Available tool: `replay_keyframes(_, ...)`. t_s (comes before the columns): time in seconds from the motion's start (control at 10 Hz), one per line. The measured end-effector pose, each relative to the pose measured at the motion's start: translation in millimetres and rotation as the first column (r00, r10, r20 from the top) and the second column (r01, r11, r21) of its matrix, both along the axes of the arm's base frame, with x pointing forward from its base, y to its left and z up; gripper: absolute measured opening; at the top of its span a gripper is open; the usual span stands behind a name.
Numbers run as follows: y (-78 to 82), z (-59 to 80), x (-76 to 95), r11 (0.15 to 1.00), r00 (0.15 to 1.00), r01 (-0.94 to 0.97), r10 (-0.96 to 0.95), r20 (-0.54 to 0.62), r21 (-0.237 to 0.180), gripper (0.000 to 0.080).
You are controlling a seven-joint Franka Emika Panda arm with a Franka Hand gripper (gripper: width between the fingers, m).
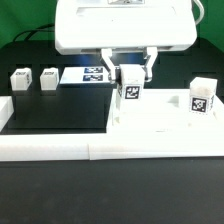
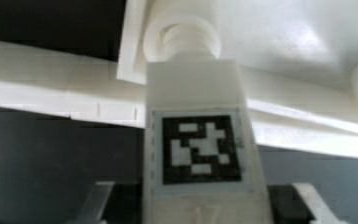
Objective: Assemble square table
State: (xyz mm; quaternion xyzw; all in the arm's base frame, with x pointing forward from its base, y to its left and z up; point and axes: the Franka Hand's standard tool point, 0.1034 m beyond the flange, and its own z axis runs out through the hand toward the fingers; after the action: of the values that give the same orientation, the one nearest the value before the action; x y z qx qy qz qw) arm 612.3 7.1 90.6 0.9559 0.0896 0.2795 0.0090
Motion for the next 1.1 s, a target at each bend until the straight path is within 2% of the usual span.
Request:
replay_keyframes(0.1, 1.4, -5.0, -1.8, 1.0, 1.0, -0.002, 0.002, -0.008, 0.001, 0.0291)
replay_keyframes(0.6, -1.5, -7.3, -2.9, 1.0, 1.0, 0.002, -0.002, -0.011, 0.0, 0.0291)
replay_keyframes(0.7, -1.5, -7.5, -3.1, 1.0, 1.0, 0.002, -0.002, -0.012, 0.0, 0.0343)
replay_keyframes(0.8, -1.5, -7.5, -3.1, 1.0, 1.0, 0.002, -0.002, -0.012, 0.0, 0.0543)
replay_keyframes(0.9, -1.5, -7.5, -3.1, 1.0, 1.0, 0.002, -0.002, -0.012, 0.0, 0.0543)
replay_keyframes(1.0, -1.5, -7.6, -3.1, 1.0, 1.0, 0.002, -0.002, -0.012, 0.0, 0.0617)
replay_keyframes(1.1, -1.5, -7.6, -3.1, 1.0, 1.0, 0.002, -0.002, -0.012, 0.0, 0.0639)
